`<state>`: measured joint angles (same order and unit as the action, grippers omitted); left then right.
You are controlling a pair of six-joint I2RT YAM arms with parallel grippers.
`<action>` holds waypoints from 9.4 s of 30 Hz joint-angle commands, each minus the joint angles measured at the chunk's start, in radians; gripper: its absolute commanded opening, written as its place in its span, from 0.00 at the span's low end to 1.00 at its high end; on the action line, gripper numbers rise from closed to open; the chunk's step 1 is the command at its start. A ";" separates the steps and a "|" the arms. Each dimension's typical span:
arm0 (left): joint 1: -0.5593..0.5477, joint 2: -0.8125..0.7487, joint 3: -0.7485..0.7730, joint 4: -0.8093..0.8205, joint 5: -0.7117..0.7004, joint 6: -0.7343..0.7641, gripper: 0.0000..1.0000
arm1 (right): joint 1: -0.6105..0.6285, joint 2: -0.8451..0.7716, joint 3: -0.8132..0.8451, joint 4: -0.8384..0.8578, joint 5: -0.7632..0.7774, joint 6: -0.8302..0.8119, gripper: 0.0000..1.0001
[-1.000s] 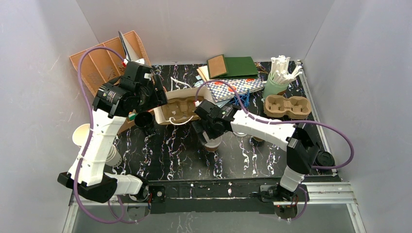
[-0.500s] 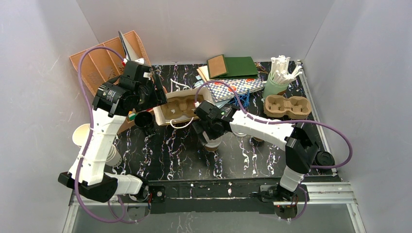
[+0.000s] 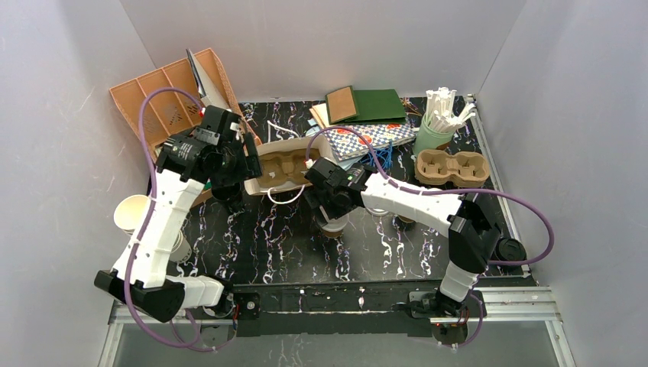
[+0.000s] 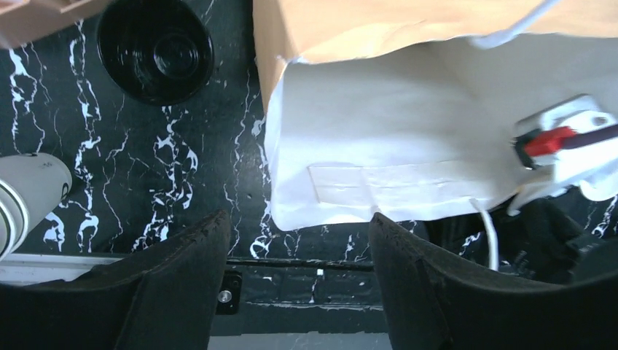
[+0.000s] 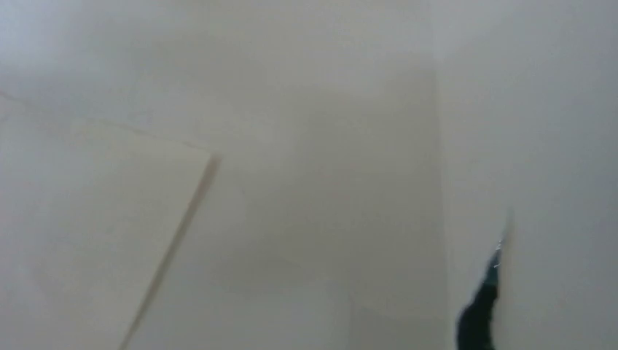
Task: Pack the takeout coffee
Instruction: Pick up the coffee cup from the center of the board, then place the coffee cup on the cup tray.
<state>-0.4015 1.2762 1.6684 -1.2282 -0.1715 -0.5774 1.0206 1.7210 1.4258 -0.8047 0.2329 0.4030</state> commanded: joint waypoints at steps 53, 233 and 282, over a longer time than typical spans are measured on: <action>0.021 -0.071 -0.455 0.525 0.126 -0.065 0.00 | -0.011 -0.453 0.329 -0.257 0.056 -0.139 0.70; 0.037 0.389 0.402 0.475 0.603 -0.007 0.56 | -0.298 -0.171 0.152 0.197 -0.161 -0.110 0.44; -0.191 0.145 -0.150 1.056 0.193 0.019 0.00 | -0.148 -0.131 0.290 0.104 0.145 -0.099 0.39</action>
<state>-0.5011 1.5970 1.6444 -0.4347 0.1749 -0.5167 0.8436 1.5837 1.6653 -0.7155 0.2714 0.3088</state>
